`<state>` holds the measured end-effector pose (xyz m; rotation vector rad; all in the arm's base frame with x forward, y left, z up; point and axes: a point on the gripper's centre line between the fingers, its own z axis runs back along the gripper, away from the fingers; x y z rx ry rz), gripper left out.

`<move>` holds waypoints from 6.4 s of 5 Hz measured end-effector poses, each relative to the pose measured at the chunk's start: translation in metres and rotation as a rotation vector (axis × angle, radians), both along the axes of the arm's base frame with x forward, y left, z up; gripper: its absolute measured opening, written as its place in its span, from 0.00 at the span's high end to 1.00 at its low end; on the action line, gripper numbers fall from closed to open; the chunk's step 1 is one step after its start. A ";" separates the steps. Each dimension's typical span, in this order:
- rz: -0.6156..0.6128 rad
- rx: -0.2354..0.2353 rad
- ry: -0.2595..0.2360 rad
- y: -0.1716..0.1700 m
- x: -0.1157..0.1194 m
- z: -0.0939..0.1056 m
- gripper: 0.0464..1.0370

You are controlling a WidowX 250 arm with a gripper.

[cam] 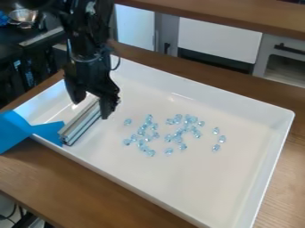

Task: Sweep into pile

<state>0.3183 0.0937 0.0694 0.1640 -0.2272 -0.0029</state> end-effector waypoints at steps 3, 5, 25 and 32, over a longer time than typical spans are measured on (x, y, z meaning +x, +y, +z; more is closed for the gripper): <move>0.039 0.003 0.059 0.017 -0.008 -0.018 0.35; 0.042 -0.011 0.046 0.015 -0.012 -0.020 0.71; 0.418 -0.266 0.146 -0.222 0.081 -0.015 0.71; 0.467 -0.403 0.035 -0.161 0.031 0.084 0.71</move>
